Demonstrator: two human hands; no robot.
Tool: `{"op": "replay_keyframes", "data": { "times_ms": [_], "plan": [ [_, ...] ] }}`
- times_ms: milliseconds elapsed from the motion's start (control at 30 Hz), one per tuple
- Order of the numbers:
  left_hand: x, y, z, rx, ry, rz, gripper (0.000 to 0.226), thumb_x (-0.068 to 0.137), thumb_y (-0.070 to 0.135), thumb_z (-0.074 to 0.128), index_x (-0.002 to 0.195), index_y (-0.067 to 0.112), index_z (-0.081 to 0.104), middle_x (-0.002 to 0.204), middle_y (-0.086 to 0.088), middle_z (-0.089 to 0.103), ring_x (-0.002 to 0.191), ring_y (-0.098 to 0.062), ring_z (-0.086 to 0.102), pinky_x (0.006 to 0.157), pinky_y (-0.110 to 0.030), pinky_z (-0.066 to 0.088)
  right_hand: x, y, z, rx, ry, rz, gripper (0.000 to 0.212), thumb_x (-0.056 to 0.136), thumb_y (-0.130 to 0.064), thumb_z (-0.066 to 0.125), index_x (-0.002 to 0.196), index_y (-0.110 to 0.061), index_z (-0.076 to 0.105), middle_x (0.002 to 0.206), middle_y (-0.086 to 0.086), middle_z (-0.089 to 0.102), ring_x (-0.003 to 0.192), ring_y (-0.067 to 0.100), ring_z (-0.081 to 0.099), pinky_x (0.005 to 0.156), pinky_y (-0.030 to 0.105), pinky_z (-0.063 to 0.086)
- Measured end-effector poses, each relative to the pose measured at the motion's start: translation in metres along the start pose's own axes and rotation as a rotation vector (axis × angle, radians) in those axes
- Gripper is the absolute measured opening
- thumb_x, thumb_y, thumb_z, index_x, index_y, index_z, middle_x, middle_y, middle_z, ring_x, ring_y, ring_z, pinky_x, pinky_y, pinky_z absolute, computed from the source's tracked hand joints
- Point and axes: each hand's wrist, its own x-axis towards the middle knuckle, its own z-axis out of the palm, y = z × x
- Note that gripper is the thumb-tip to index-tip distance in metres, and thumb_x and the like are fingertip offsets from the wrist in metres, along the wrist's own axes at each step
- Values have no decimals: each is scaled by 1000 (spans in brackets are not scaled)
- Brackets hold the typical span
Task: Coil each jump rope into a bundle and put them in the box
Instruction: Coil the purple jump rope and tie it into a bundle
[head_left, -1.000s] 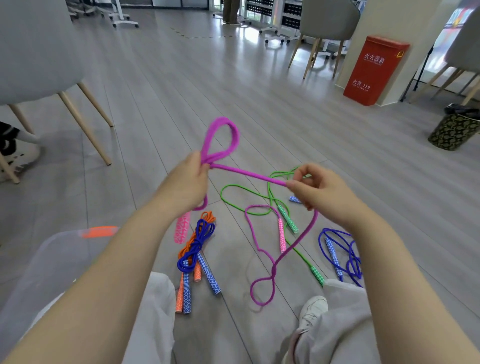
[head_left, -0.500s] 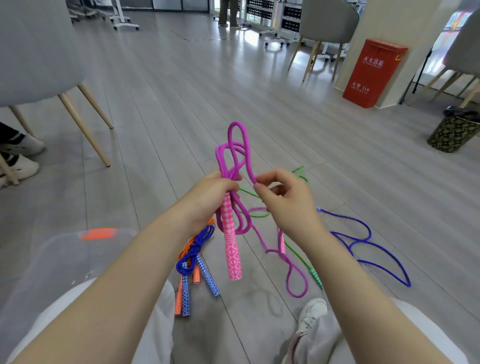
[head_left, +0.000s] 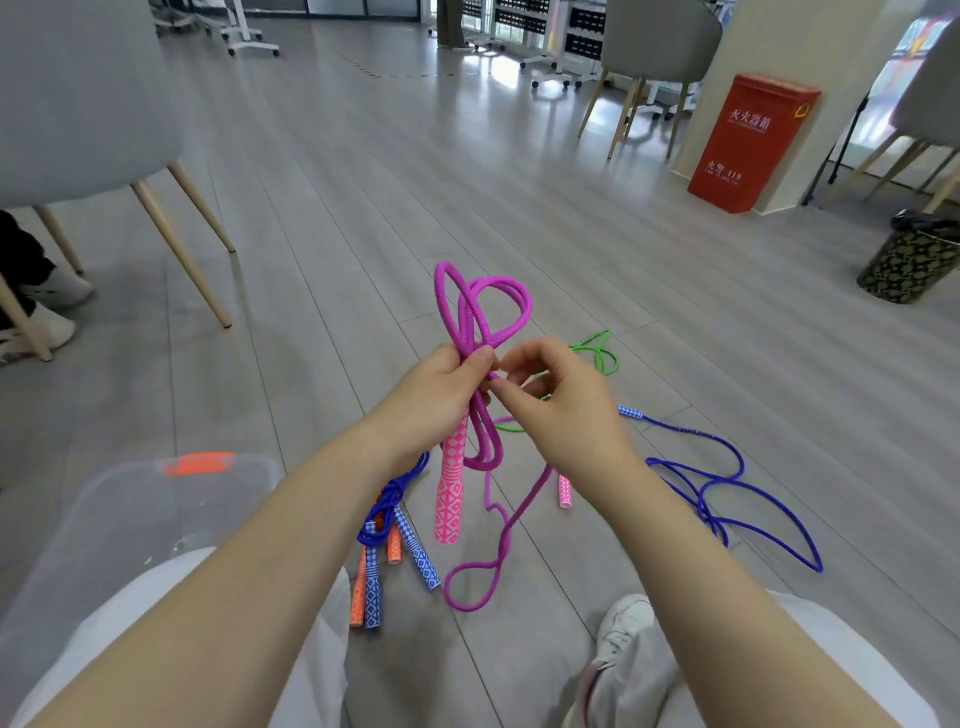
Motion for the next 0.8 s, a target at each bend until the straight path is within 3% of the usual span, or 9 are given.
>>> {"op": "replay_keyframes", "data": {
  "times_ms": [133,267,333,433,500,567,667,800],
  "plan": [
    [5,4,-7,-152,74,-12,24,102,29,42,95,12,56,74,-1,56,68,-11,55,57,-16,47,3,0,-14,95,-206,135,12,86,-27,69,90,-22,59,65,-3,63,61,14,56,66,43,51],
    [18,4,-34,-336,174,-87,26,102,27,41,84,15,54,78,-1,69,74,-15,64,65,-27,51,5,4,-40,-24,-313,133,11,89,-28,66,88,-18,65,61,-2,53,58,12,50,63,34,44],
    [25,4,-51,-534,250,-154,25,102,27,42,83,14,52,70,0,72,72,-17,67,67,-32,54,6,6,-57,-76,-323,167,11,91,-26,65,88,-16,67,62,-3,54,58,9,50,63,30,45],
    [30,6,-68,-860,351,-199,32,102,29,40,77,13,49,57,3,61,67,-17,68,70,-38,55,9,11,-83,-145,-250,209,13,92,-17,60,83,-13,68,59,-5,53,54,8,47,62,28,43],
    [31,6,-70,-941,403,-191,31,102,28,40,76,14,47,52,5,55,55,-12,65,71,-37,54,11,16,-95,-165,-177,227,15,93,-14,57,84,-13,68,54,-12,52,52,5,46,60,25,41],
    [32,4,-66,-843,411,-166,27,101,24,43,77,15,48,49,7,53,47,-8,59,68,-33,52,13,20,-99,-163,-103,234,16,93,-16,56,84,-16,69,55,-14,52,58,8,46,63,27,42],
    [30,-1,-52,-540,317,-105,20,100,16,45,81,15,50,62,4,52,51,-9,53,59,-27,45,14,18,-88,-38,21,205,14,92,-18,58,81,-20,68,64,-4,54,65,16,45,66,35,42],
    [15,2,-29,-260,120,-58,17,100,17,46,85,15,54,76,1,58,61,-13,52,59,-26,46,11,3,-65,166,0,109,13,93,-11,59,85,-17,67,64,-5,55,57,4,47,58,21,41]
  ]
}}
